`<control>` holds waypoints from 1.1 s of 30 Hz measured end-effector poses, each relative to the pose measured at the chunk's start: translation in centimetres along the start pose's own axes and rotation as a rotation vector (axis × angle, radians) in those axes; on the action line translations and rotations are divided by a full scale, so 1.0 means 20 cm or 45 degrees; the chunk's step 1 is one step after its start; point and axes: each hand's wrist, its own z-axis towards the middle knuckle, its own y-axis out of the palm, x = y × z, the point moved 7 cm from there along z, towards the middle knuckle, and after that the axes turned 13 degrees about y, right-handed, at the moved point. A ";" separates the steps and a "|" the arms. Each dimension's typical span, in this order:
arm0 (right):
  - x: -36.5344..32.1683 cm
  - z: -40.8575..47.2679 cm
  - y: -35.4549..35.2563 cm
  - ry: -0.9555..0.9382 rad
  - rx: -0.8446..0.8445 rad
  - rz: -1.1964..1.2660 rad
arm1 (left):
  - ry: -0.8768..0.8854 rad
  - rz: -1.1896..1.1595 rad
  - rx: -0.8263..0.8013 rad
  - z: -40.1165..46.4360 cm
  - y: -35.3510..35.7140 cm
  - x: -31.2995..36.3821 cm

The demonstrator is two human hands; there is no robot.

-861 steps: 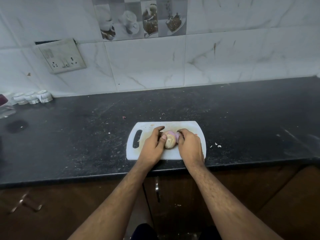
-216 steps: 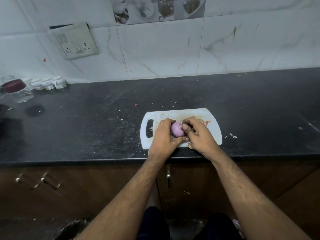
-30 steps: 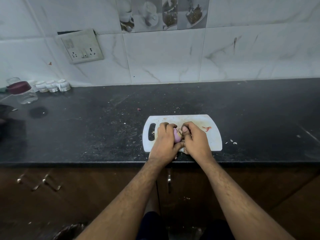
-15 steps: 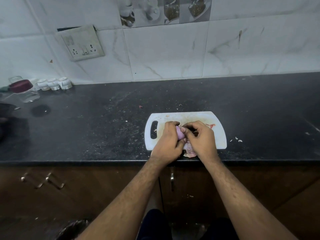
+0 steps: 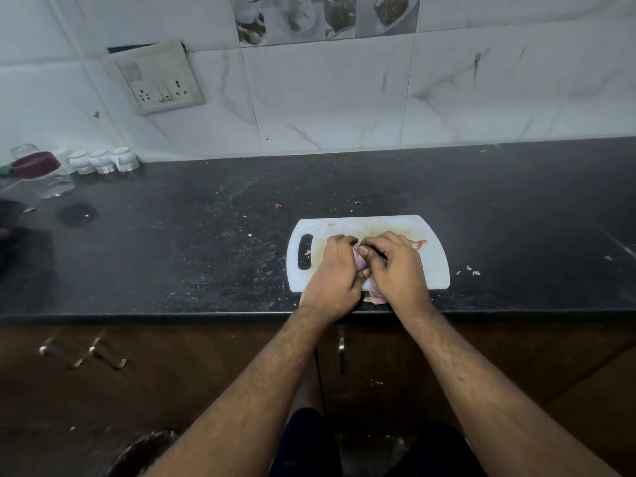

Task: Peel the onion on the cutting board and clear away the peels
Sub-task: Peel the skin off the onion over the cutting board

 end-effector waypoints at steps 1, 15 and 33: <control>-0.01 0.00 0.00 -0.028 0.007 -0.050 | -0.001 0.002 -0.005 0.00 0.00 0.00; 0.01 0.00 0.03 0.033 -0.093 -0.032 | -0.085 -0.108 0.036 0.00 -0.01 -0.04; 0.02 0.00 -0.03 0.107 0.022 0.225 | -0.052 -0.167 0.078 -0.01 -0.01 -0.03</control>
